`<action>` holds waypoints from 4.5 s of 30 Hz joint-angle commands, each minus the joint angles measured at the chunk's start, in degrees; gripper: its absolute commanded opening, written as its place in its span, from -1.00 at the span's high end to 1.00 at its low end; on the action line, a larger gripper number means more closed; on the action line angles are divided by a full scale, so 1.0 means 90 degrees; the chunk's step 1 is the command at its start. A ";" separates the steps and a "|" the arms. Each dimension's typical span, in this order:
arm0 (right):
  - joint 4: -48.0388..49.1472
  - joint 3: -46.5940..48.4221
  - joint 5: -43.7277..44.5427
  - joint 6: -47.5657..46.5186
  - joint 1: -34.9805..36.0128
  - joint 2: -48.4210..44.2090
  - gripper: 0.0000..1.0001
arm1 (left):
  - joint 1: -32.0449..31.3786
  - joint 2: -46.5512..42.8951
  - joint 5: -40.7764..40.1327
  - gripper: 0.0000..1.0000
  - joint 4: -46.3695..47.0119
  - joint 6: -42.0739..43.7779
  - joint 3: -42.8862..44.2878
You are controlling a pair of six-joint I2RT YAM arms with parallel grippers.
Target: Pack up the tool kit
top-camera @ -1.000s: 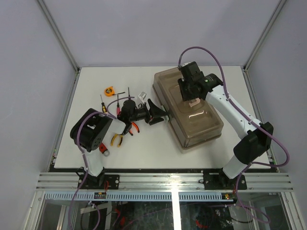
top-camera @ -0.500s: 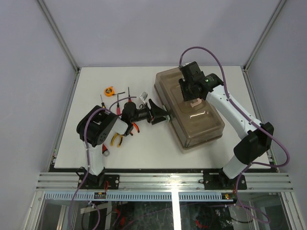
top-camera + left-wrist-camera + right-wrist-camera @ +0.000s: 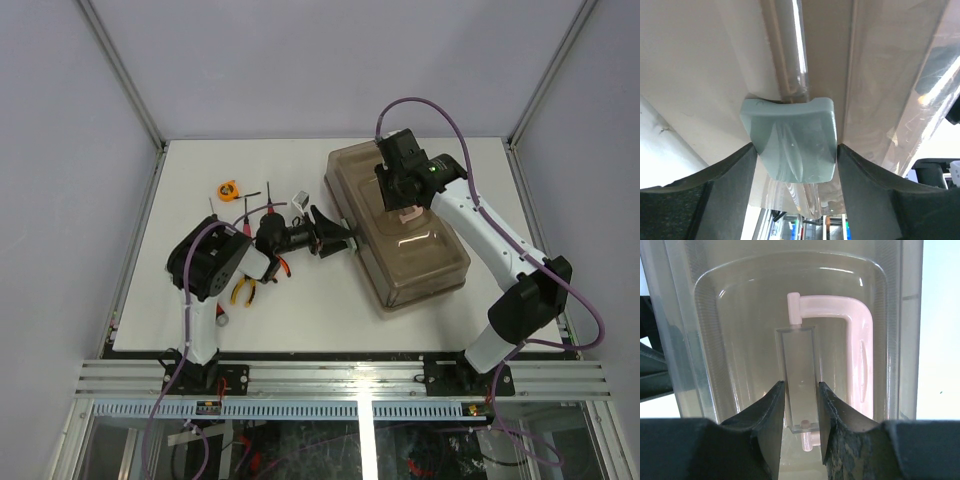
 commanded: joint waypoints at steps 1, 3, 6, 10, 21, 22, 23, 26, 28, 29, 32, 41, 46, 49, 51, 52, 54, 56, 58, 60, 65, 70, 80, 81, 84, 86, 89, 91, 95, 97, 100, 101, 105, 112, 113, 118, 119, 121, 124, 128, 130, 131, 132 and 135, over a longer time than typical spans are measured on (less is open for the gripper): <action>-0.1148 -0.0451 -0.1148 0.0184 0.0247 0.0347 0.33 | -0.0268 -0.0020 -0.0476 -0.11 0.0830 -0.0228 0.0437; -0.1137 -0.0462 -0.1160 0.0195 0.0245 0.0340 0.33 | -0.0278 -0.0054 -0.0458 0.17 0.0806 -0.0222 0.0401; -0.1109 -0.0500 -0.1166 0.0203 0.0245 0.0318 0.33 | -0.0283 -0.0084 -0.0458 0.62 0.0729 -0.0184 0.0368; -0.1088 -0.0555 -0.1170 0.0228 0.0244 0.0272 0.34 | -0.0288 -0.0127 -0.0438 0.87 0.0602 -0.0120 0.0330; -0.1005 -0.0636 -0.1191 0.0306 0.0246 0.0191 0.34 | -0.0294 -0.0885 -0.0675 1.00 -0.1881 0.0818 0.0202; -0.1000 -0.0651 -0.1190 0.0315 0.0245 0.0191 0.34 | -0.0291 -0.0951 -0.0698 1.00 -0.2173 0.0950 0.0215; -0.0985 -0.0653 -0.1189 0.0325 0.0244 0.0191 0.34 | -0.0293 -0.1046 -0.0725 1.00 -0.2412 0.1040 0.0214; -0.0938 -0.0671 -0.1209 0.0351 0.0248 0.0190 0.33 | -0.0293 -0.1207 -0.0767 1.00 -0.3028 0.1228 0.0280; -0.0917 -0.0710 -0.1212 0.0367 0.0244 0.0191 0.34 | -0.0291 -0.1291 -0.0824 1.00 -0.3454 0.1320 0.0339; -0.0901 -0.0717 -0.1214 0.0373 0.0249 0.0191 0.34 | -0.0291 -0.1337 -0.0858 1.00 -0.3713 0.1384 0.0393; -0.0881 -0.0770 -0.1230 0.0399 0.0245 0.0191 0.34 | -0.0293 -0.1462 -0.0928 1.00 -0.4109 0.1507 0.0430; -0.0868 -0.0956 -0.1219 0.0450 0.0250 -0.0125 0.34 | -0.0310 -0.1522 -0.0877 -0.11 -0.3650 0.1564 0.0200; -0.0923 -0.1000 -0.1195 0.0466 0.0244 -0.0188 0.34 | -0.0262 -0.1583 -0.0786 -0.69 -0.3155 0.1423 -0.0023; -0.0961 -0.1035 -0.1165 0.0460 0.0245 -0.0217 0.34 | -0.0197 -0.1729 -0.0694 -0.70 -0.3080 0.1412 -0.0180; -0.0961 -0.1043 -0.1160 0.0460 0.0244 -0.0229 0.34 | -0.0170 -0.1814 -0.0656 -0.71 -0.2959 0.1287 -0.0377; -0.0966 -0.1053 -0.1160 0.0453 0.0244 -0.0229 0.34 | -0.0157 -0.1883 -0.0659 -0.71 -0.2849 0.1213 -0.0505; -0.0979 -0.1046 -0.1163 0.0442 0.0249 -0.0222 0.34 | -0.0120 -0.2057 -0.0684 -0.74 -0.2656 0.1129 -0.0744; -0.0988 -0.1049 -0.1160 0.0416 0.0249 -0.0189 0.34 | -0.0046 -0.2233 -0.0648 -0.77 -0.2682 0.1163 -0.0879; -0.0989 -0.1035 -0.1169 0.0404 0.0245 -0.0149 0.34 | 0.0024 -0.2345 -0.0576 -0.77 -0.2598 0.1111 -0.1025; -0.0981 -0.1009 -0.1192 0.0384 0.0245 -0.0100 0.34 | 0.0051 -0.2341 -0.0561 -0.77 -0.2502 0.1099 -0.1120; -0.0954 -0.0994 -0.1257 0.0363 0.0245 0.0010 0.34 | 0.0054 -0.1652 -0.0485 -0.76 -0.1350 0.0538 -0.0966; -0.0951 -0.1011 -0.1314 0.0357 0.0245 0.0081 0.35 | 0.0009 -0.0887 -0.0389 -0.73 -0.0490 0.0108 -0.0595; -0.0957 -0.1066 -0.1324 0.0342 0.0247 0.0127 0.35 | -0.0094 -0.0192 -0.0382 -0.65 0.0593 -0.0377 -0.0165; -0.0953 -0.1069 -0.1331 0.0338 0.0245 0.0129 0.35 | -0.0095 -0.0116 -0.0383 -0.63 0.0722 -0.0442 -0.0138; -0.0959 -0.1064 -0.1353 0.0326 0.0244 0.0127 0.34 | -0.0109 0.0103 -0.0354 -0.58 0.1151 -0.0639 -0.0062; -0.0974 -0.1069 -0.1346 0.0319 0.0244 0.0122 0.35 | -0.0136 0.0243 -0.0337 -0.58 0.1380 -0.0717 0.0012; -0.0997 -0.1105 -0.1346 0.0313 0.0244 0.0123 0.35 | -0.0158 0.0463 -0.0349 -0.55 0.1679 -0.0870 0.0167; -0.1000 -0.1141 -0.1351 0.0313 0.0244 0.0123 0.35 | -0.0164 0.0579 -0.0335 -0.48 0.1895 -0.1009 0.0248; -0.1009 -0.1239 -0.1349 0.0295 0.0245 0.0123 0.35 | -0.0172 0.0592 -0.0287 -0.36 0.1985 -0.1079 0.0307; -0.1004 -0.1217 -0.1346 0.0289 0.0246 0.0119 0.35 | -0.0184 0.0581 -0.0273 -0.27 0.1985 -0.1071 0.0291; -0.1000 -0.1204 -0.1347 0.0294 0.0244 0.0124 0.35 | -0.0194 0.0538 -0.0260 -0.06 0.1976 -0.1050 0.0257; -0.0992 -0.1202 -0.1351 0.0294 0.0244 0.0130 0.35 | -0.0193 0.0535 -0.0244 0.04 0.1970 -0.1041 0.0251; -0.0981 -0.1227 -0.1355 0.0293 0.0245 0.0108 0.35 | -0.0201 0.0481 -0.0218 0.29 0.1882 -0.1011 0.0237; -0.0953 -0.1244 -0.1356 0.0312 0.0245 0.0108 0.35 | -0.0203 0.0170 -0.0137 0.63 0.1235 -0.0746 0.0114; -0.0944 -0.1249 -0.1356 0.0313 0.0244 0.0112 0.35 | -0.0204 0.0092 -0.0130 0.66 0.1046 -0.0677 0.0098; -0.0867 -0.1272 -0.1401 0.0353 0.0244 0.0112 0.35 | -0.0201 -0.0345 -0.0155 0.78 0.0049 -0.0328 0.0038; -0.0851 -0.1275 -0.1415 0.0365 0.0244 0.0110 0.35 | -0.0210 -0.0448 -0.0163 0.79 -0.0168 -0.0248 0.0039; -0.0829 -0.1273 -0.1412 0.0379 0.0244 0.0120 0.35 | -0.0212 -0.0636 -0.0166 0.81 -0.0644 -0.0085 0.0065; -0.0815 -0.1254 -0.1415 0.0390 0.0244 0.0131 0.35 | -0.0214 -0.0876 -0.0171 0.85 -0.1366 0.0157 0.0163; -0.0790 -0.1231 -0.1423 0.0396 0.0244 0.0132 0.35 | -0.0225 -0.1058 -0.0206 0.86 -0.1977 0.0396 0.0271; -0.0779 -0.1235 -0.1415 0.0401 0.0252 0.0123 0.35 | -0.0228 -0.1122 -0.0208 0.86 -0.2189 0.0475 0.0304; -0.0777 -0.1248 -0.1414 0.0409 0.0245 0.0120 0.35 | -0.0236 -0.1153 -0.0205 0.86 -0.2339 0.0540 0.0326; -0.0779 -0.1249 -0.1415 0.0411 0.0246 0.0115 0.35 | -0.0241 -0.1186 -0.0206 0.86 -0.2418 0.0587 0.0334; -0.0774 -0.1278 -0.1417 0.0406 0.0245 0.0098 0.35 | -0.0235 -0.1292 -0.0167 0.85 -0.2335 0.0530 0.0227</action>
